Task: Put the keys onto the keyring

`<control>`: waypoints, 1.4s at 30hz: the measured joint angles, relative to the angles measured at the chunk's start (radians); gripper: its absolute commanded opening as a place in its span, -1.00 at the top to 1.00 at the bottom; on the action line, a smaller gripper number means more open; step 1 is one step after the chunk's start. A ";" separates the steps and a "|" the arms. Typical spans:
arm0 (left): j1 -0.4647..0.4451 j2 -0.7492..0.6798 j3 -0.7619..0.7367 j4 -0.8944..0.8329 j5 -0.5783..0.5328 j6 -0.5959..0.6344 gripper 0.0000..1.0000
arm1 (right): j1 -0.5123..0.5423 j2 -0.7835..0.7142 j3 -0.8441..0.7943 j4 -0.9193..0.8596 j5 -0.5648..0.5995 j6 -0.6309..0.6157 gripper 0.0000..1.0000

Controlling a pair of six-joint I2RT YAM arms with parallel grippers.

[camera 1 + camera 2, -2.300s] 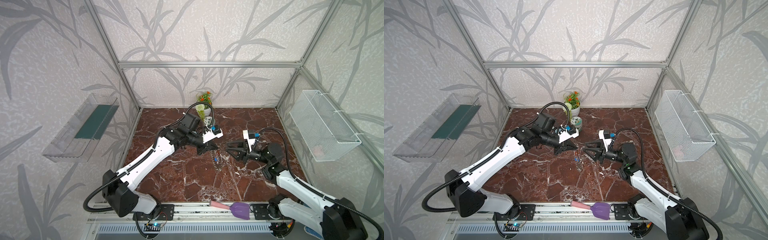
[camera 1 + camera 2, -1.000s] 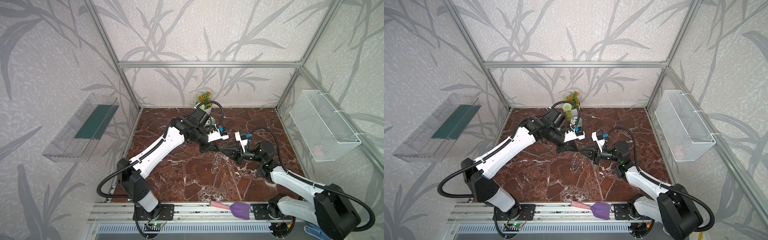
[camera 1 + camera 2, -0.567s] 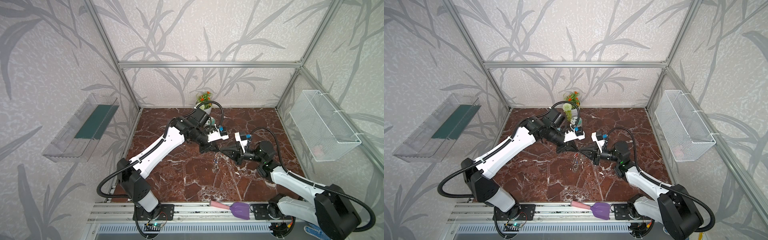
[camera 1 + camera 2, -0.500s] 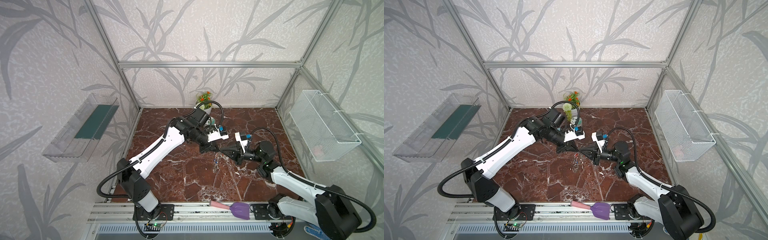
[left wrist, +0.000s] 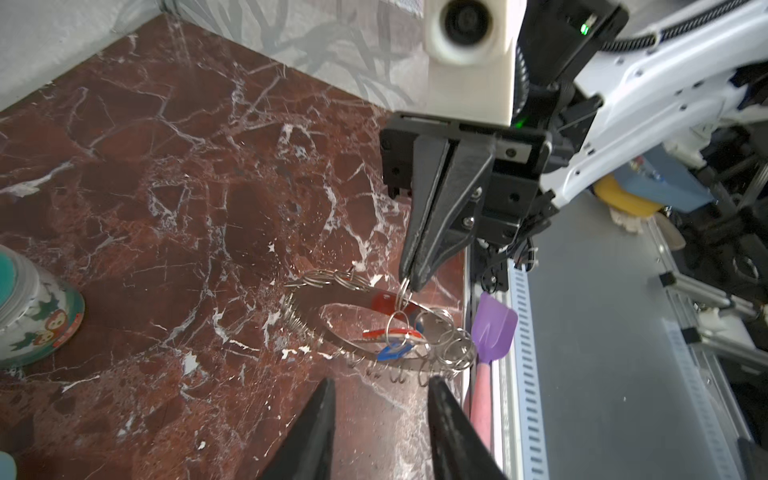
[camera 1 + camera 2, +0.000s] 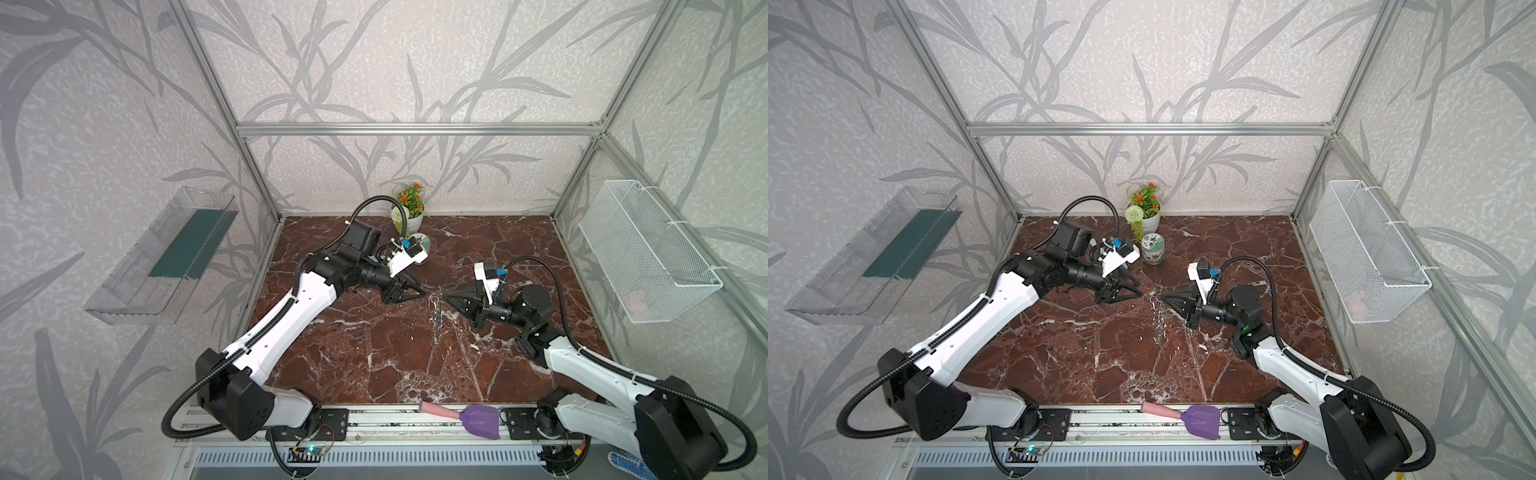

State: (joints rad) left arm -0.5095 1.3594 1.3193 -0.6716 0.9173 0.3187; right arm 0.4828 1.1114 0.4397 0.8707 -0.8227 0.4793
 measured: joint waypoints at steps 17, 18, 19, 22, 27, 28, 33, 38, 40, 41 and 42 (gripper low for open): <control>0.003 -0.001 -0.171 0.336 0.109 -0.258 -0.09 | 0.000 0.013 0.000 0.046 -0.021 0.037 1.00; 0.003 0.000 -0.174 0.345 0.116 -0.266 -0.06 | 0.000 0.014 0.000 0.046 -0.023 0.037 1.00; 0.003 0.002 -0.177 0.351 0.123 -0.270 -0.04 | 0.000 0.014 0.000 0.046 -0.024 0.037 1.00; -0.004 0.014 -0.179 0.363 0.138 -0.285 0.04 | 0.000 0.014 0.000 0.049 -0.024 0.037 1.00; -0.012 0.040 -0.179 0.364 0.161 -0.293 0.24 | 0.000 0.023 0.000 0.056 -0.024 0.041 1.00; -0.013 0.042 -0.179 0.364 0.164 -0.293 0.27 | 0.000 0.024 0.000 0.057 -0.024 0.042 1.00; -0.013 0.042 -0.182 0.359 0.176 -0.293 0.36 | 0.000 0.025 0.000 0.067 -0.024 0.045 1.00; -0.015 0.042 -0.191 0.350 0.178 -0.293 0.36 | 0.000 0.026 0.000 0.068 -0.024 0.045 1.00; -0.018 0.042 -0.192 0.345 0.178 -0.293 0.40 | 0.000 0.028 0.000 0.069 -0.024 0.047 1.00; -0.020 0.042 -0.192 0.344 0.179 -0.293 0.42 | 0.000 0.029 0.000 0.069 -0.024 0.047 1.00; -0.022 0.042 -0.192 0.344 0.180 -0.293 0.45 | 0.000 0.031 0.000 0.070 -0.024 0.048 1.00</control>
State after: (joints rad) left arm -0.5312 1.4010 1.1278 -0.3279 1.0977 0.0257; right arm 0.4828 1.1419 0.4397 0.9405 -0.8463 0.5270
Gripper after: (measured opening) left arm 0.294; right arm 0.047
